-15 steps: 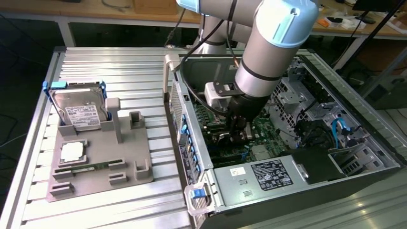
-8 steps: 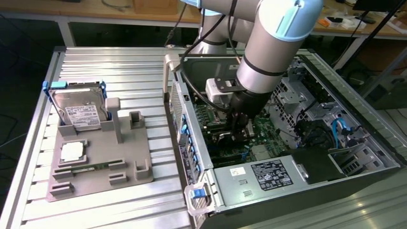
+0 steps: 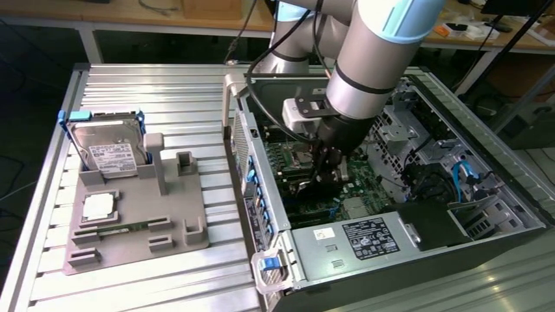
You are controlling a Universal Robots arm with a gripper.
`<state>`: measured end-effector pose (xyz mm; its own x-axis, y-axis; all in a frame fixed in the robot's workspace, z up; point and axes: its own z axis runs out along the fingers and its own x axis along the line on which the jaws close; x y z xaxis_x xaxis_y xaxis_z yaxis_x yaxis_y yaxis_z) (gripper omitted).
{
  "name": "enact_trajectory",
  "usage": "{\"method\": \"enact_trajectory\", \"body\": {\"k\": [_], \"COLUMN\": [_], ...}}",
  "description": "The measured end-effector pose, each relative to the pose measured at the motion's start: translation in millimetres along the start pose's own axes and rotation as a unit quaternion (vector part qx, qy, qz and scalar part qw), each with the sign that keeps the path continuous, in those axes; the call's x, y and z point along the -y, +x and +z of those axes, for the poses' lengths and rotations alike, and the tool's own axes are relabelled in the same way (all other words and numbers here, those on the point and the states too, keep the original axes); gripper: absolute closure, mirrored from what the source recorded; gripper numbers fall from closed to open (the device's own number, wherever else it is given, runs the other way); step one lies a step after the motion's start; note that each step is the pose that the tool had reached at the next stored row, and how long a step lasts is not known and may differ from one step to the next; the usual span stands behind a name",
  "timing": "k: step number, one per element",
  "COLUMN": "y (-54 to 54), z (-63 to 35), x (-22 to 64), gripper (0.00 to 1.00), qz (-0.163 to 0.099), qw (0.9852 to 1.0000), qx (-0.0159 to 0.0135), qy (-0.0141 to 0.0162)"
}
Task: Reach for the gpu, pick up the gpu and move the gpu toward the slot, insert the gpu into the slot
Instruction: 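Insert the gpu into the slot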
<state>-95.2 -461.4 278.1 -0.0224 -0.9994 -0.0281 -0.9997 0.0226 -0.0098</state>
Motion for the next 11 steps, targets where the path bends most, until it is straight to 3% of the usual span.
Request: {"method": "enact_trajectory", "body": {"k": [2, 11], "y": [0.0, 0.0], "z": [-1.1, -1.2], "x": [0.0, 0.0], "gripper": [0.86, 0.89], "qz": [0.0, 0.0], "qw": [1.0, 1.0], "qx": [0.0001, -0.0001], "qy": [0.0, 0.0]}}
